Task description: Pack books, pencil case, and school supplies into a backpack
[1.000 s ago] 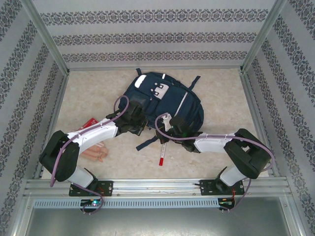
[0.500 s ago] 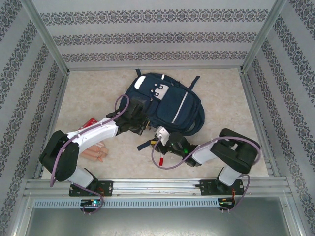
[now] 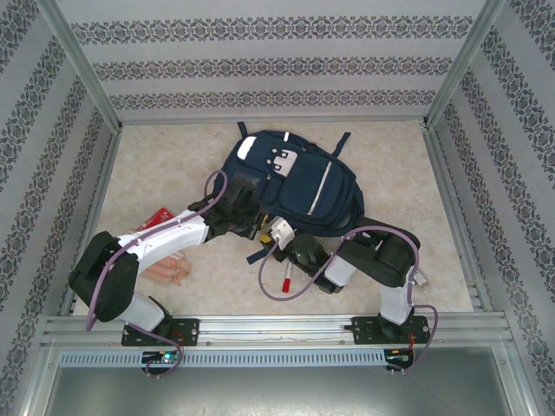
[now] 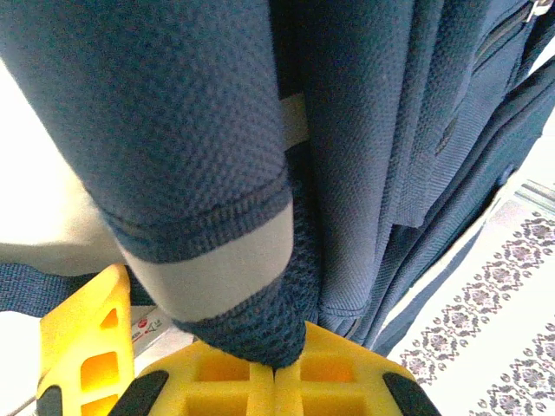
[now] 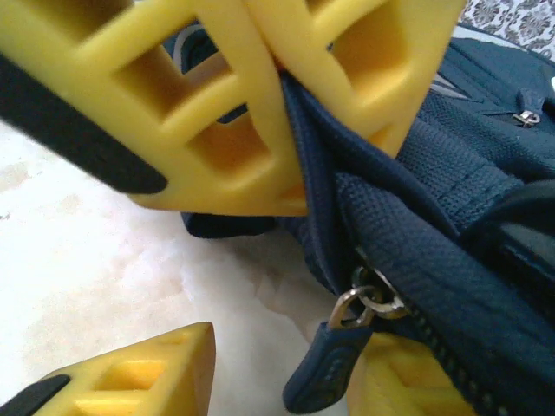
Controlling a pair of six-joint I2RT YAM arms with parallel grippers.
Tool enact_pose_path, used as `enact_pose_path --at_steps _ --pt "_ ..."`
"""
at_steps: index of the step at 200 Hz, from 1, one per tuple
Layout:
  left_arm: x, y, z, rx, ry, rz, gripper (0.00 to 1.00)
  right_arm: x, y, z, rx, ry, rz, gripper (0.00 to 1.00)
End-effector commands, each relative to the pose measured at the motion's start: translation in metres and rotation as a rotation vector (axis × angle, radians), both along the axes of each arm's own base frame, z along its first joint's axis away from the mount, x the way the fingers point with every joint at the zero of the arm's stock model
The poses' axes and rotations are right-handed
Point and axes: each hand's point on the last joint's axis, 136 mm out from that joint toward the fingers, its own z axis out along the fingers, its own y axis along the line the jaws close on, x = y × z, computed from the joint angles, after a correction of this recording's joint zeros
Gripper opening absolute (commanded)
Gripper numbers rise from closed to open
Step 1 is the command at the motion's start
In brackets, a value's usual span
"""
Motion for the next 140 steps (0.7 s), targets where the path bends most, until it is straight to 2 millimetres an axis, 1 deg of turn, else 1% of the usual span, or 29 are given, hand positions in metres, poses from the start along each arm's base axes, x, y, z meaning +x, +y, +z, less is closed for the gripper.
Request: enact_pose_path --at_steps 1,11,34,55,78,103,123,140 --pt "-0.007 -0.014 0.018 -0.071 -0.029 -0.035 0.00 0.012 0.011 0.028 0.090 -0.074 -0.022 0.40" --pt "-0.007 -0.014 0.018 -0.071 -0.029 -0.036 0.00 0.013 0.010 0.027 0.098 -0.064 -0.029 0.38" --pt "-0.008 -0.014 0.018 -0.070 -0.029 -0.036 0.00 0.010 0.008 0.025 0.111 -0.043 -0.036 0.27" --pt "-0.008 -0.013 0.019 -0.069 -0.031 -0.032 0.00 0.007 0.006 0.028 0.133 -0.030 -0.036 0.19" --pt "-0.008 -0.011 0.017 -0.061 -0.030 -0.027 0.00 0.002 0.006 0.035 0.157 -0.024 -0.015 0.20" --pt "-0.008 -0.009 0.015 -0.053 -0.029 -0.021 0.00 -0.003 0.008 0.038 0.171 -0.015 0.014 0.19" --pt "-0.008 -0.008 0.014 -0.052 -0.028 -0.015 0.00 -0.006 0.011 0.038 0.179 -0.005 0.040 0.27" --pt "-0.007 -0.009 0.014 -0.050 -0.028 -0.015 0.00 -0.007 0.013 0.037 0.184 0.002 0.045 0.29"
